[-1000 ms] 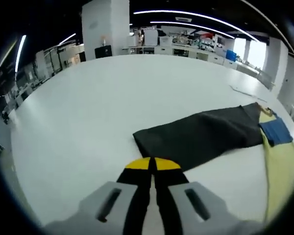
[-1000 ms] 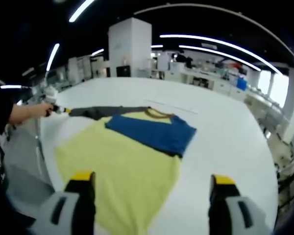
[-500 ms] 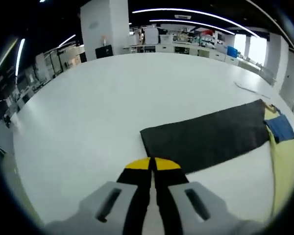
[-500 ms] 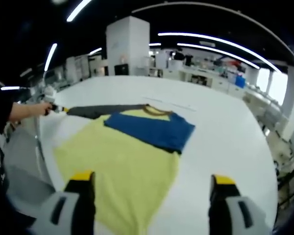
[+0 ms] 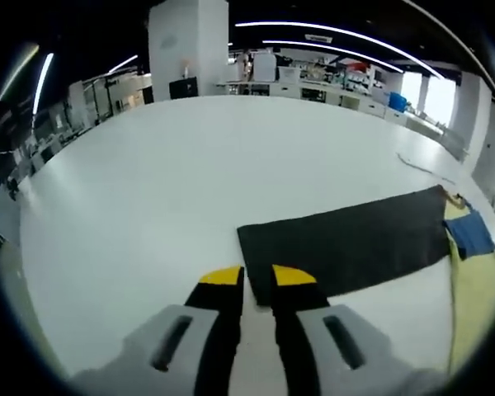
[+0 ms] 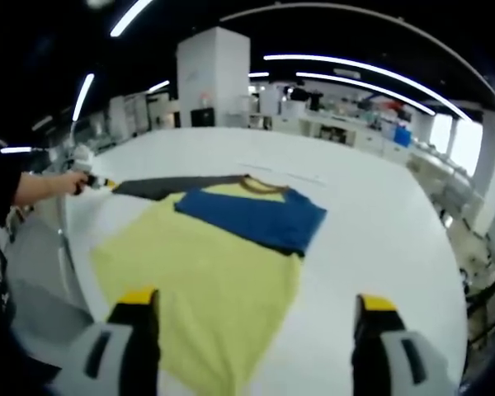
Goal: Fold the garment on the visible template until the final outline fits inside the template.
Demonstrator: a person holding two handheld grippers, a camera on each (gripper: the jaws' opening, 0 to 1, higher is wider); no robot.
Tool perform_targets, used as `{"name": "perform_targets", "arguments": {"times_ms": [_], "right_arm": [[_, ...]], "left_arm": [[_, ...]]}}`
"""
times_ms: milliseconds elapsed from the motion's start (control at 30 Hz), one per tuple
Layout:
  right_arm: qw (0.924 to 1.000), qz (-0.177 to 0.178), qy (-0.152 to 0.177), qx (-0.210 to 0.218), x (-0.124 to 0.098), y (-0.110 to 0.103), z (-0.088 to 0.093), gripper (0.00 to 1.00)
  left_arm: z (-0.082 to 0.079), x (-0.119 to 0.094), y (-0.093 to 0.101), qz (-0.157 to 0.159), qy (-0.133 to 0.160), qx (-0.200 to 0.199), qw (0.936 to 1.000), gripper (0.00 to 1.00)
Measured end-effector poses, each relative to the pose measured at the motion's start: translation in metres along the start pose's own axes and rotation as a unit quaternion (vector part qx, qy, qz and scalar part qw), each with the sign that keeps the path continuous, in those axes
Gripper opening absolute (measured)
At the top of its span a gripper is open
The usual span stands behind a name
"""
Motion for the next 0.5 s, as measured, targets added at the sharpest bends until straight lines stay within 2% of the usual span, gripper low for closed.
{"name": "perform_targets", "arguments": {"times_ms": [100,200,233,300,333,367,400,500], "right_arm": [[1.0,-0.002,-0.002,0.001,0.0,-0.002,0.0,0.99],[1.0,-0.003,-0.001,0.001,0.001,-0.002,0.0,0.99],[1.0,-0.003,-0.001,0.001,0.001,-0.002,0.0,0.99],[1.0,-0.003,-0.001,0.002,0.001,-0.002,0.0,0.99],[1.0,-0.003,-0.001,0.002,0.001,-0.002,-0.001,0.99],[1.0,-0.004,0.0,0.001,0.001,-0.003,-0.001,0.99],[1.0,-0.005,0.0,0.001,0.001,-0.003,-0.001,0.99],[1.0,-0.004,0.003,-0.002,-0.001,-0.002,-0.001,0.99]], "left_arm": [[0.002,0.001,0.0,-0.003,-0.005,0.001,1.0,0.18],[0.008,-0.001,0.002,0.001,-0.012,-0.03,0.9995,0.2],[0.01,-0.005,0.003,-0.005,-0.014,-0.021,0.9997,0.2],[0.011,-0.006,0.002,-0.02,-0.016,0.021,0.9994,0.2],[0.015,-0.005,0.003,-0.015,-0.02,-0.041,0.9989,0.2],[0.016,-0.002,0.0,-0.014,-0.015,-0.063,0.9978,0.2],[0.017,-0.001,-0.002,-0.014,-0.012,-0.068,0.9975,0.2],[0.02,-0.001,0.0,-0.019,-0.022,-0.045,0.9985,0.18]]}}
Point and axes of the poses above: the point that each gripper's makers call its tool centre point, and the gripper's own axes: x roughly forward along the fingers, y roughly to its right, z roughly out of its underside, the point moved 9 cm from there along -x, roughly backward along the fingers, and after that the axes turned 12 degrees about -x, right-handed, at the moved point
